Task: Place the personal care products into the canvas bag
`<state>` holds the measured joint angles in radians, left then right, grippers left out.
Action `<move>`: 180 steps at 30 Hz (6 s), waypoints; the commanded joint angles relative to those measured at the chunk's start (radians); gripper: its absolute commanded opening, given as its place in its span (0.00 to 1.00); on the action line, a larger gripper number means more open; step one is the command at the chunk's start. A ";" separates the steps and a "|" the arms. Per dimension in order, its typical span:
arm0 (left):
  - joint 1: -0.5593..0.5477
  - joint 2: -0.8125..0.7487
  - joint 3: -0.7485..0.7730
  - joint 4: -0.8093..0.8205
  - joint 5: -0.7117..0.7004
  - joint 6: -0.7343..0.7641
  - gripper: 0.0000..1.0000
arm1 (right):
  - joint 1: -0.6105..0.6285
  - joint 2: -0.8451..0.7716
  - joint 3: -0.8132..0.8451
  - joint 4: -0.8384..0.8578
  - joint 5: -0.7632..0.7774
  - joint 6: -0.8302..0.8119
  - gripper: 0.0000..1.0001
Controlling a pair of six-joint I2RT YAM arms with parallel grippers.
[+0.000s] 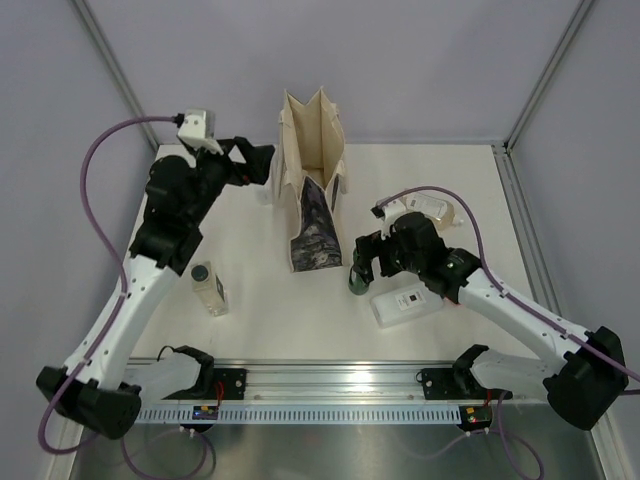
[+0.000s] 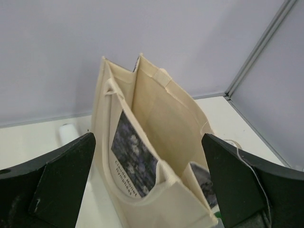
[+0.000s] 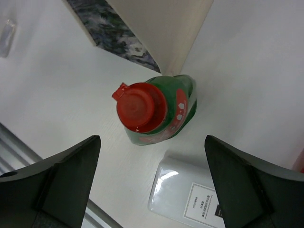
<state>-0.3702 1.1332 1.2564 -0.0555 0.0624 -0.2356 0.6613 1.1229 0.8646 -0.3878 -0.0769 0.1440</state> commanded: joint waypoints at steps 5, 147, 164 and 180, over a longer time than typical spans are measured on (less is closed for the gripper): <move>0.005 -0.251 -0.227 -0.007 -0.180 -0.053 0.99 | 0.075 -0.002 -0.076 0.230 0.299 0.200 0.97; 0.462 -0.127 -0.425 -0.585 0.264 -0.407 0.00 | -0.479 0.457 0.943 -0.094 -0.962 -0.156 0.92; 0.602 -0.145 -0.565 -0.132 0.677 -0.619 0.00 | -0.574 0.345 0.623 0.027 -0.960 -0.075 0.92; 0.614 -0.076 -0.370 0.261 0.708 -0.987 0.00 | -0.614 0.304 0.433 0.067 -0.989 -0.081 0.92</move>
<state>0.2386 1.0531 0.7372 -0.0509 0.6922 -1.0855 0.0513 1.4631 1.3289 -0.3626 -1.0389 0.0612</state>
